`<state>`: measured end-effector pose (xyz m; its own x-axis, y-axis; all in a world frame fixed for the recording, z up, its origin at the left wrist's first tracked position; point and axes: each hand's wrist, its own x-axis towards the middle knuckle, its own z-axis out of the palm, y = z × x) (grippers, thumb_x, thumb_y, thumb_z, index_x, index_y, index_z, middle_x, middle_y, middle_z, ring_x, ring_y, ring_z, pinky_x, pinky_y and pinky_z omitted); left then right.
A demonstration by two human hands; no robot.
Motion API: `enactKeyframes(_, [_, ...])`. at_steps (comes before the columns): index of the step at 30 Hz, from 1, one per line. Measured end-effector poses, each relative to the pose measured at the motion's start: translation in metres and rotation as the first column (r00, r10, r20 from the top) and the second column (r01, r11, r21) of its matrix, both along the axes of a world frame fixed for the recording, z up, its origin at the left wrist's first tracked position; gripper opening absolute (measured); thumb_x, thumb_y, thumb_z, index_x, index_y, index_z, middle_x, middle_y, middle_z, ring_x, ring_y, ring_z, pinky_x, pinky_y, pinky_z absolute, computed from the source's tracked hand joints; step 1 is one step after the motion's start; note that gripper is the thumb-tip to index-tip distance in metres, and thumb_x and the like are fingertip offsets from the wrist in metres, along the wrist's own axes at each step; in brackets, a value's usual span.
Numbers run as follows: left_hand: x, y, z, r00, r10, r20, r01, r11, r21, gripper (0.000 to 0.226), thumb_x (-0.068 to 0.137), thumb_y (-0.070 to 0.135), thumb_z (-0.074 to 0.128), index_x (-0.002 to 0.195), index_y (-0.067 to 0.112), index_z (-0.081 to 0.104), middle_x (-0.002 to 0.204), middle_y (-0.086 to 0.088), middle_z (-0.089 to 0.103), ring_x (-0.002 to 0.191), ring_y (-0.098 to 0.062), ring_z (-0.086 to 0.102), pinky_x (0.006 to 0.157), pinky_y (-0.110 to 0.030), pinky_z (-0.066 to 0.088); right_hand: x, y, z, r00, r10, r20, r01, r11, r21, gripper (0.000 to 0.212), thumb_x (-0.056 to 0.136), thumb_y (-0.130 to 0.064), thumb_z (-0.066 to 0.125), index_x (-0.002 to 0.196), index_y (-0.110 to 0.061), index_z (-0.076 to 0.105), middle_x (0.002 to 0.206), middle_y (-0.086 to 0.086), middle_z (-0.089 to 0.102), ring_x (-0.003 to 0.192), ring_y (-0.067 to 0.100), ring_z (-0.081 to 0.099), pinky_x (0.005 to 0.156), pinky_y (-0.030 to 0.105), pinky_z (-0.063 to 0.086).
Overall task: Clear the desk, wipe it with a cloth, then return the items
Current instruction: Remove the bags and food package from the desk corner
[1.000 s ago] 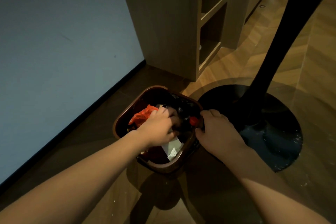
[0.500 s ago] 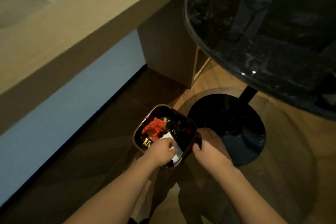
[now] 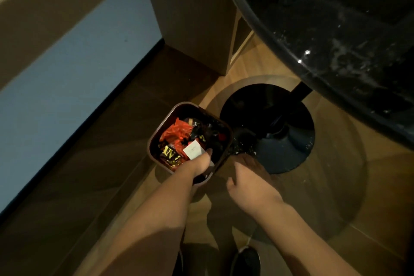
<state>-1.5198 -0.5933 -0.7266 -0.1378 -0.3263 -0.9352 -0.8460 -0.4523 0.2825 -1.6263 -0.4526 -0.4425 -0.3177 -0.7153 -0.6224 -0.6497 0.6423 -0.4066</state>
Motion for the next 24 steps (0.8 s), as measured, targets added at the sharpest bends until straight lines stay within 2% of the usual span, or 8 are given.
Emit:
enactKeyframes(2, [0.001,-0.001,0.081,1.000,0.015,-0.024,-0.016,0.999,-0.046,0.094,0.076,0.081,0.035,0.132,0.010,0.059,0.136,-0.016,0.059,0.123,-0.038,0.055,0.108,-0.045,0.041,0.002,-0.005,0.027,1.000,-0.006,0.010,0.006,1.000,-0.001,0.054,0.098,-0.027,0.048,0.149,-0.025,0.031,0.141,0.000,0.047,0.130,0.020,0.046,0.108,0.038,0.041])
enactKeyframes(4, [0.001,0.001,0.178,0.995,-0.100,-0.022,0.094,0.980,-0.176,0.053,0.101,0.048,0.037,0.124,0.008,0.063,0.131,-0.014,0.061,0.119,-0.033,0.057,0.096,-0.036,0.043,0.005,-0.008,0.068,1.000,0.011,0.006,-0.011,1.000,0.011,0.057,0.099,-0.027,0.048,0.151,-0.024,0.027,0.143,0.002,0.047,0.129,0.023,0.047,0.105,0.039,0.044])
enactKeyframes(5, [0.004,0.001,0.220,0.985,-0.169,-0.028,0.156,0.955,-0.252,0.040,0.104,0.036,0.038,0.115,0.007,0.064,0.128,-0.016,0.062,0.114,-0.034,0.058,0.088,-0.035,0.043,0.007,-0.009,0.091,1.000,0.025,-0.003,-0.025,1.000,0.014,0.057,0.099,-0.026,0.049,0.151,-0.022,0.028,0.146,0.003,0.044,0.131,0.024,0.045,0.108,0.038,0.042])
enactKeyframes(7, [0.015,0.004,0.289,0.962,-0.273,0.008,0.257,0.894,-0.368,0.029,0.103,0.030,0.040,0.105,0.010,0.061,0.122,-0.016,0.065,0.105,-0.032,0.059,0.080,-0.035,0.042,0.010,-0.007,0.144,0.998,0.052,-0.024,-0.052,0.999,-0.003,0.056,0.098,-0.025,0.051,0.150,-0.018,0.031,0.151,0.003,0.037,0.138,0.022,0.037,0.115,0.034,0.031])
enactKeyframes(9, [0.025,0.012,0.358,0.941,-0.337,0.045,0.317,0.823,-0.471,0.034,0.101,0.032,0.044,0.123,0.012,0.061,0.129,-0.012,0.063,0.114,-0.030,0.059,0.092,-0.038,0.046,0.014,-0.001,0.199,0.996,0.076,-0.040,-0.078,0.996,-0.036,0.056,0.097,-0.024,0.051,0.149,-0.016,0.033,0.152,0.003,0.036,0.141,0.020,0.031,0.118,0.030,0.022])
enactKeyframes(12, [0.031,0.033,0.471,0.915,-0.399,0.055,0.351,0.724,-0.594,0.043,0.101,0.033,0.048,0.140,0.017,0.053,0.141,-0.006,0.056,0.126,-0.025,0.055,0.107,-0.043,0.045,0.019,0.014,0.280,0.995,0.087,-0.057,-0.092,0.992,-0.081,0.054,0.096,-0.024,0.052,0.147,-0.015,0.036,0.150,0.003,0.039,0.140,0.019,0.034,0.118,0.029,0.023])
enactKeyframes(17, [0.031,0.078,0.644,0.894,-0.445,0.057,0.319,0.540,-0.778,0.030,0.101,0.027,0.051,0.129,0.020,0.059,0.129,-0.002,0.059,0.107,-0.016,0.061,0.092,-0.034,0.054,0.020,0.043,0.400,0.993,0.042,-0.111,-0.063,0.980,-0.189,0.050,0.094,-0.022,0.056,0.141,-0.013,0.043,0.141,0.005,0.047,0.132,0.022,0.043,0.114,0.035,0.033])
enactKeyframes(24, [0.040,0.117,0.739,0.882,-0.455,0.124,0.254,0.237,-0.938,0.043,0.102,0.031,0.052,0.143,0.020,0.048,0.144,0.001,0.051,0.131,-0.014,0.049,0.105,-0.030,0.044,0.014,0.072,0.467,0.993,-0.046,-0.109,0.011,0.954,-0.300,0.055,0.095,-0.024,0.059,0.146,-0.017,0.039,0.148,0.002,0.041,0.137,0.020,0.040,0.115,0.038,0.036])
